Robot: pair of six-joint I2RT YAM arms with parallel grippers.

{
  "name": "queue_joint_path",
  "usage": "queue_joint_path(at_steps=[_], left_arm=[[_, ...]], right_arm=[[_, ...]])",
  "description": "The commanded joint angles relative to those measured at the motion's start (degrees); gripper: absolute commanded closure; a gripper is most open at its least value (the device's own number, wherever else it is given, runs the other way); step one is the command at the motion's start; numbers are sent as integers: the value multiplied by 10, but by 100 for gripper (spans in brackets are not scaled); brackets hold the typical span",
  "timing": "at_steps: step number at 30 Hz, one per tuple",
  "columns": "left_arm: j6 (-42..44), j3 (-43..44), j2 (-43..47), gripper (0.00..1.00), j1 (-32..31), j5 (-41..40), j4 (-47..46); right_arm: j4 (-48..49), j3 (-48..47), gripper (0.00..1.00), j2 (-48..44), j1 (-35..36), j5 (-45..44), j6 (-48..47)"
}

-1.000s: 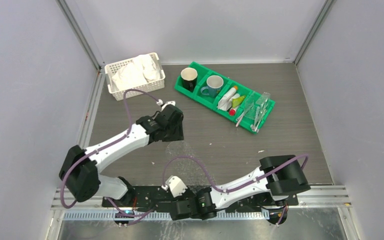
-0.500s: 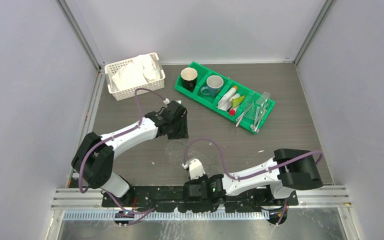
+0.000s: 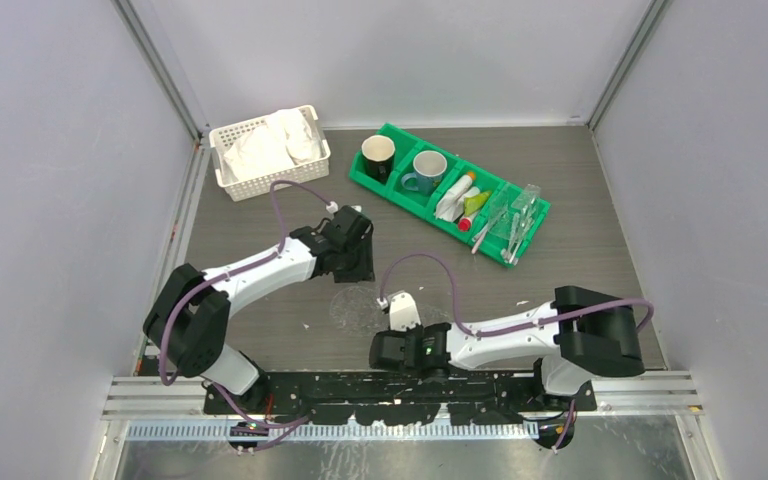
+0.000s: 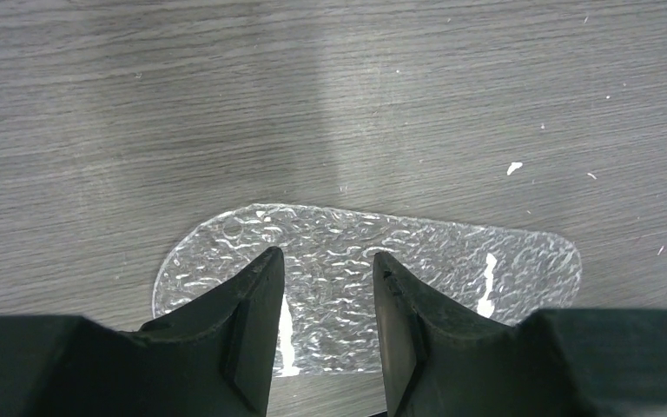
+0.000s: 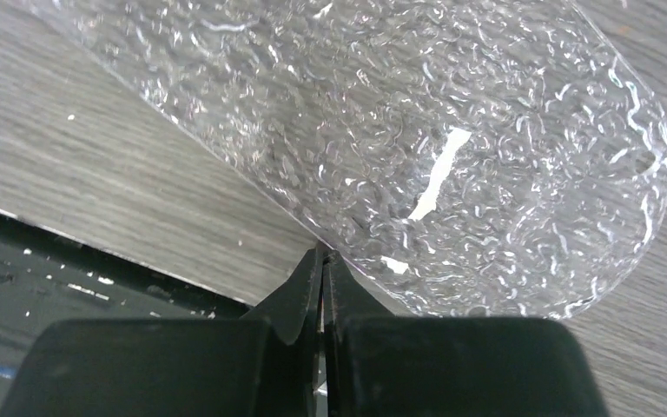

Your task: Prepare toiletry sets of a toothbrush and toothpaste on the tray

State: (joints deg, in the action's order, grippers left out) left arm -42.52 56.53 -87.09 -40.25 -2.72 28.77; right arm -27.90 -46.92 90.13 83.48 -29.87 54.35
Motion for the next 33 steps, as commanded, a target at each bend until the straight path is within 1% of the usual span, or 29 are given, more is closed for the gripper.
queue_joint_path(at_steps=[1, 8, 11, 13, 15, 16, 17, 18, 19, 20, 22, 24, 25, 27, 28, 29, 31, 33], left_arm=[[6, -4, -2, 57, 3, 9, -27], [6, -1, -7, 57, 10, 2, -25], [10, 7, -6, 57, 18, 2, -19], [14, 23, -2, 57, 22, 4, 1], [23, 44, 14, 57, 26, -1, 24], [27, 57, 28, 57, 30, -3, 33], [32, 77, 37, 56, 35, -6, 38], [37, 89, 39, 55, 45, -9, 43], [42, 121, 36, 54, 59, -4, 48], [48, 150, 24, 52, 76, 8, 53], [61, 218, -19, 48, 118, 39, 65], [71, 291, -75, 47, 151, 67, 73], [75, 328, -106, 47, 163, 72, 77], [91, 399, -168, 49, 182, 69, 82], [98, 428, -198, 50, 186, 61, 81], [102, 458, -226, 51, 192, 61, 79], [108, 518, -282, 53, 203, 64, 85], [122, 573, -333, 61, 207, 47, 93]], right_arm=[[-41, 30, 94, 3, -29, -10, 1], [-30, 36, 94, 0, -59, -4, -11], [-37, 28, 95, -4, -61, -13, -21], [-52, 20, 95, -26, -54, -22, -26], [-87, 2, 94, -85, -34, -50, -17], [-112, -11, 91, -116, -21, -67, -9], [-139, -22, 84, -153, -10, -85, -5], [-156, -31, 73, -186, -9, -98, -1], [-172, -38, 66, -216, -13, -118, -3], [-188, -44, 64, -240, -28, -133, -7], [-233, -60, 58, -272, -85, -157, -16], [-271, -72, 49, -299, -142, -200, -15], [-284, -76, 47, -315, -168, -223, -15], [-298, -79, 45, -355, -219, -273, -7], [-295, -80, 45, -374, -243, -279, -13], [-287, -81, 45, -390, -270, -281, -23], [-269, -83, 48, -418, -320, -268, -49], [-260, -93, 50, -430, -366, -240, -71]])
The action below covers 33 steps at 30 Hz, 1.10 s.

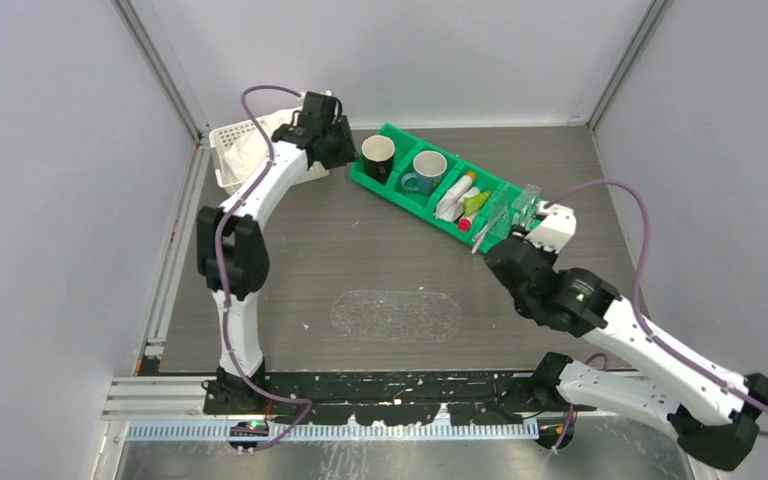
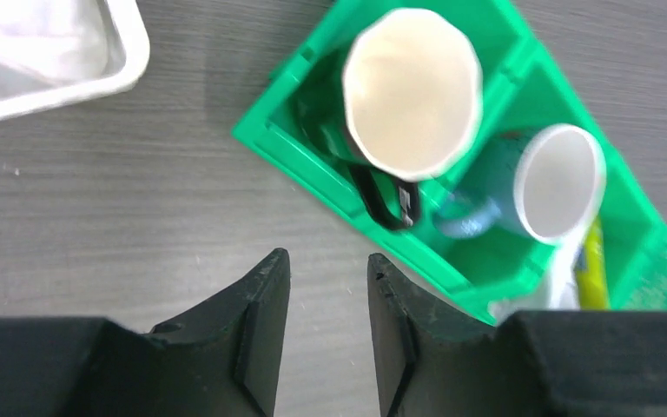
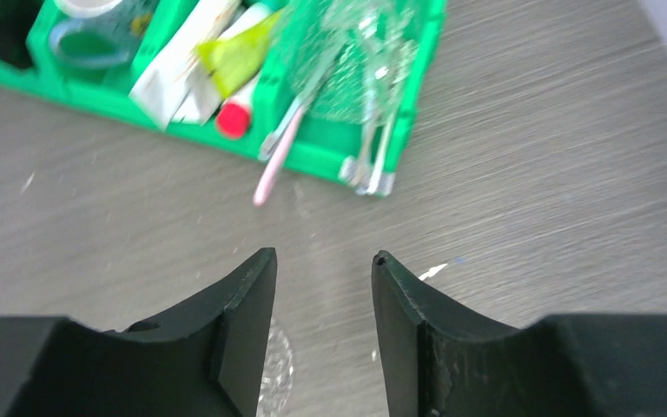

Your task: Prepare toiletry sets of a toothbrush and toothpaste on the tray

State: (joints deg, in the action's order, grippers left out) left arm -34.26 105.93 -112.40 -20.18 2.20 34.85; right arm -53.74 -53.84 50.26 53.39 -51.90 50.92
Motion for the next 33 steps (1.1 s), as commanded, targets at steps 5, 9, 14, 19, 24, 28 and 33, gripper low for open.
queue_joint_path(at_steps=[5, 9, 14, 19, 24, 28, 33], left_arm=[[63, 161, -173, 60, 17, -29, 42], [85, 162, -201, 57, 18, -32, 13], [103, 167, -229, 56, 19, -27, -20], [120, 110, -206, 56, 20, -6, -93], [128, 49, -181, 53, 27, -9, -178], [131, 77, -213, 54, 32, 3, -177], [137, 65, -217, 54, 33, -1, -205]], right_arm=[[8, -37, 50, -31, -118, 26, -73], [20, -28, 50, -29, -129, 42, -89], [35, -12, 51, -30, -143, 71, -98], [48, 6, 52, -33, -151, 89, -106], [66, 21, 52, -23, -159, 107, -110], [82, 28, 53, -15, -165, 129, -109], [98, 38, 54, -4, -166, 143, -112]])
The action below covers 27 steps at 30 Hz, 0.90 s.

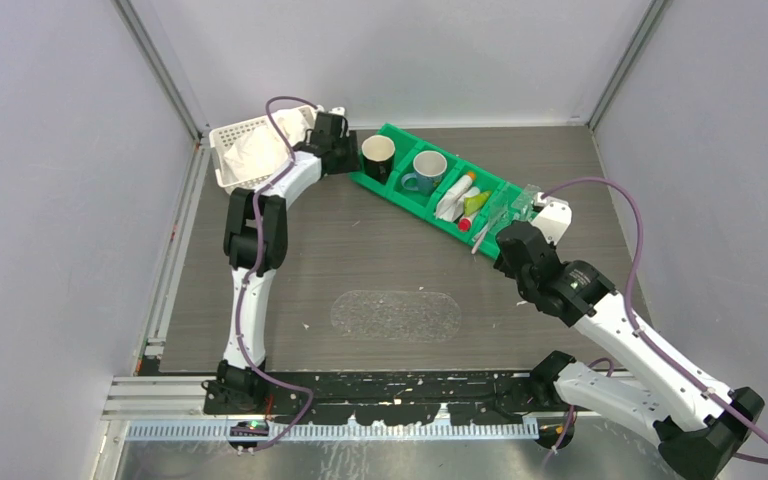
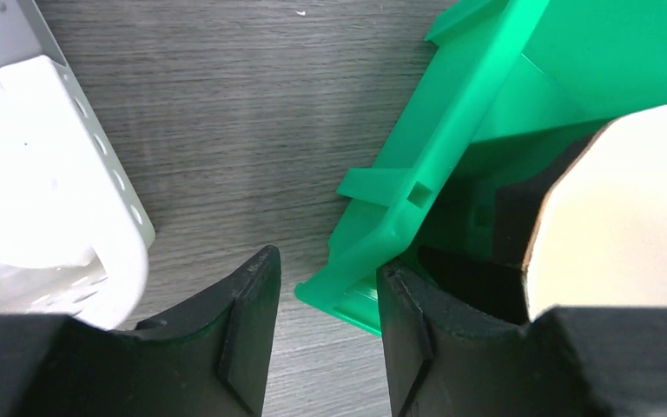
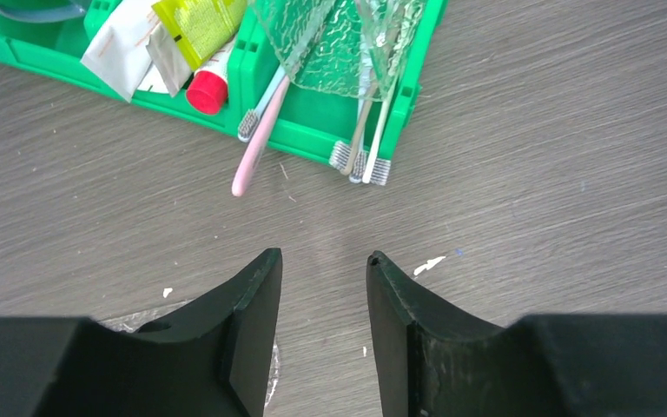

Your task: Prepare toiletry sets of a toothbrush and toothpaste on the tray

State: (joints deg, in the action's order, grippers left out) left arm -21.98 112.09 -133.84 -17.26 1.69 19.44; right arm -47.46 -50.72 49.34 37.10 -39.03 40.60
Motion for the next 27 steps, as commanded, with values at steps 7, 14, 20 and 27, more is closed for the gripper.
queue_joint_path(at_steps=[7, 14, 20, 27], left_arm=[[14, 12, -29, 60, 4, 11, -66], [-2, -22, -26, 89, 4, 24, -88], [-30, -116, 40, 96, 3, -12, -80], [-71, -311, 156, 96, 3, -47, -114]], right_arm=[[57, 15, 55, 23, -6, 35, -10], [66, 25, 56, 21, -6, 51, -11], [59, 21, 56, 5, -8, 49, -13], [52, -8, 56, 12, -11, 53, -24]])
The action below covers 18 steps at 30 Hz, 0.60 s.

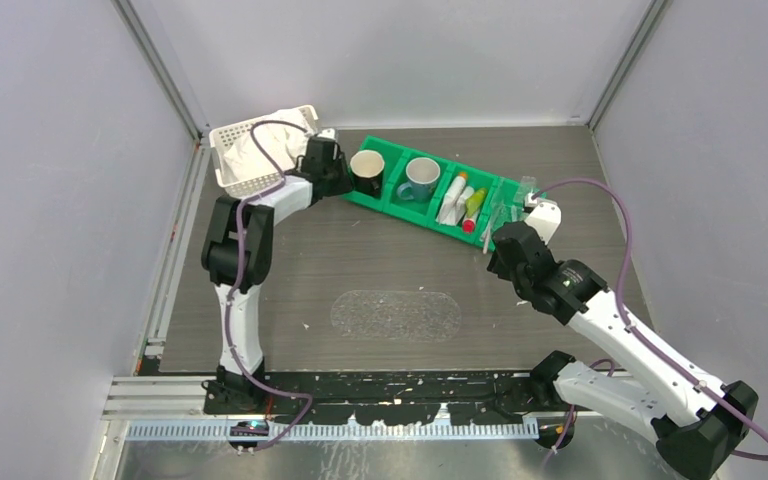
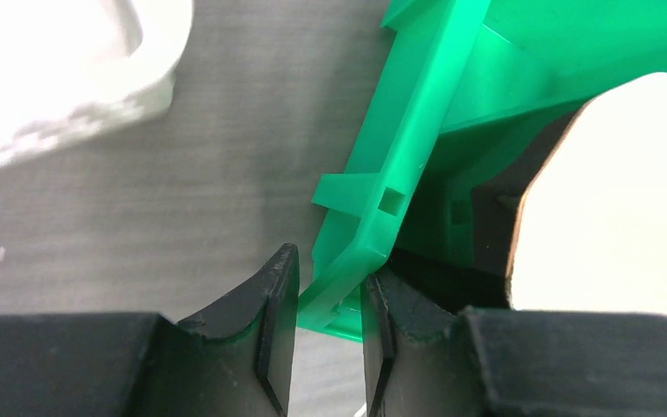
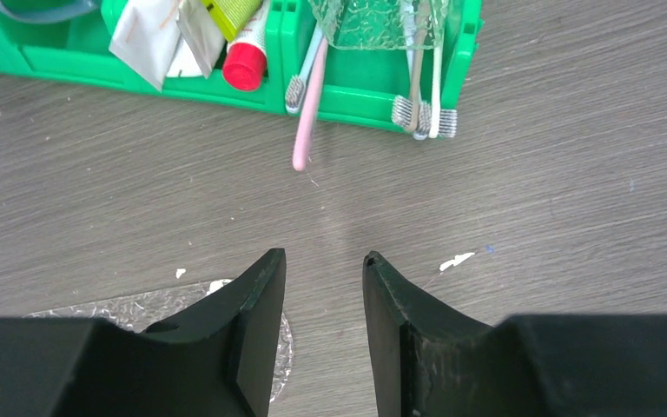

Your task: Prepare toiletry sets of a toothbrush and toothpaste on the tray

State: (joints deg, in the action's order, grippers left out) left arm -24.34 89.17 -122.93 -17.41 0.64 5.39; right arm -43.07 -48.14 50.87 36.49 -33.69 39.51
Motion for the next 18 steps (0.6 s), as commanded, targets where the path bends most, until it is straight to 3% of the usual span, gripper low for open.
queue_joint_path(at_steps=[1, 11, 15, 18], left_arm=[[-54, -105, 61, 96, 4, -40, 29], [-114, -337, 239, 96, -5, -85, 7], [-125, -407, 312, 95, -5, -100, 7], [-119, -413, 327, 91, -5, -112, 18]], right_arm=[[6, -38, 56, -1, -6, 2, -16], [-3, -70, 55, 42, -43, 99, -44], [-3, -67, 56, 54, -44, 121, -48], [3, -62, 55, 56, -44, 145, -54]])
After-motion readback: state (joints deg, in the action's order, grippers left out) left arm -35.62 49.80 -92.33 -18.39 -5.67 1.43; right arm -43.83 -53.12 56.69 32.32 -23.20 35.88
